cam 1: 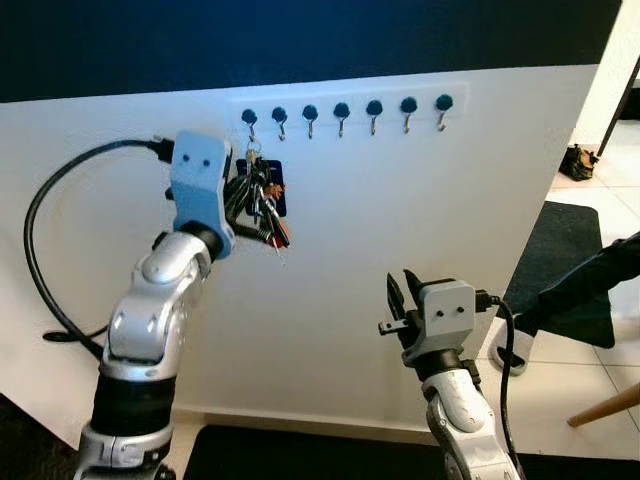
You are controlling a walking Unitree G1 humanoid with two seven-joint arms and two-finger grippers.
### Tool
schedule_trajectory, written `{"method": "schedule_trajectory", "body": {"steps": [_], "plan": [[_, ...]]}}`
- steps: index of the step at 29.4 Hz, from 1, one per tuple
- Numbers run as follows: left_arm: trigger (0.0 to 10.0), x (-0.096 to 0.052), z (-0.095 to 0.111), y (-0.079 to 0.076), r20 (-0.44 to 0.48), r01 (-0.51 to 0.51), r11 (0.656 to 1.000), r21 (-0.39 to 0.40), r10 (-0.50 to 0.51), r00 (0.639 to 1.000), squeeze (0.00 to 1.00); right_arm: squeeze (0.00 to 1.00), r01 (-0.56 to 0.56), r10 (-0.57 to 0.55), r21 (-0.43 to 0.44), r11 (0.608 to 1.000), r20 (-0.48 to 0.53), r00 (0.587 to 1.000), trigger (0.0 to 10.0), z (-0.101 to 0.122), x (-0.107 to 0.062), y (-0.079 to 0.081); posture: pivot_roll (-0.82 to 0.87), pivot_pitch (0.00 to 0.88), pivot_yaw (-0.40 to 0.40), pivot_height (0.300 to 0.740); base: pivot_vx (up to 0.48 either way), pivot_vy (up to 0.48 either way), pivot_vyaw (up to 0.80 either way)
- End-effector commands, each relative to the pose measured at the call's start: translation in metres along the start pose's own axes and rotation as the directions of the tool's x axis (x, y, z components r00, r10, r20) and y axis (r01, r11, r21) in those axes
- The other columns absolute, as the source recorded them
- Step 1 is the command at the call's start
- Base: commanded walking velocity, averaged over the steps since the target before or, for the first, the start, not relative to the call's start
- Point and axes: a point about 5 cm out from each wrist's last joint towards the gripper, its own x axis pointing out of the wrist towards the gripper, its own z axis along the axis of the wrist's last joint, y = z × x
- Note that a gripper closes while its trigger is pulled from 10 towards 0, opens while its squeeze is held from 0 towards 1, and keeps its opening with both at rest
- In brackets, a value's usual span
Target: Hang keys on a hook
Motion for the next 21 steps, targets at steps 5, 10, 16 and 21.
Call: {"method": "schedule_trajectory", "body": {"steps": [5, 10, 16, 21], "plan": [[10.0, 0.006, 0.008, -0.014, 0.018, 0.064, 0.998, -0.015, -0.063, 0.998, 0.00, 0.00, -0.014, 0.014, 0.012, 1.000, -0.001, 1.000, 10.0, 0.002, 0.003, 0.005, 0.05, 0.167, 0.110, 0.740, 0.000, 0.000, 0.00], [10.0, 0.016, 0.011, -0.027, 0.010, 0.089, 0.995, -0.041, -0.089, 0.996, 0.00, 0.00, -0.010, 0.010, 0.012, 1.000, -0.001, 1.000, 10.0, 0.002, 0.003, 0.005, 0.05, 0.171, 0.114, 0.740, 0.000, 0.000, 0.00], [10.0, 0.034, 0.017, -0.033, 0.025, 0.108, 0.994, -0.035, -0.107, 0.994, 0.00, 0.00, 0.014, -0.014, 0.002, 1.000, 0.008, 1.000, 10.0, 0.006, 0.004, -0.003, 0.05, 0.175, 0.124, 0.740, 0.000, 0.000, 0.00], [10.0, 0.040, 0.014, -0.031, 0.006, 0.101, 0.994, -0.037, -0.101, 0.995, 0.00, 0.00, 0.023, -0.023, -0.002, 1.000, 0.011, 1.000, 10.0, 0.007, 0.004, -0.005, 0.04, 0.175, 0.131, 0.740, 0.000, 0.000, 0.00]]}}
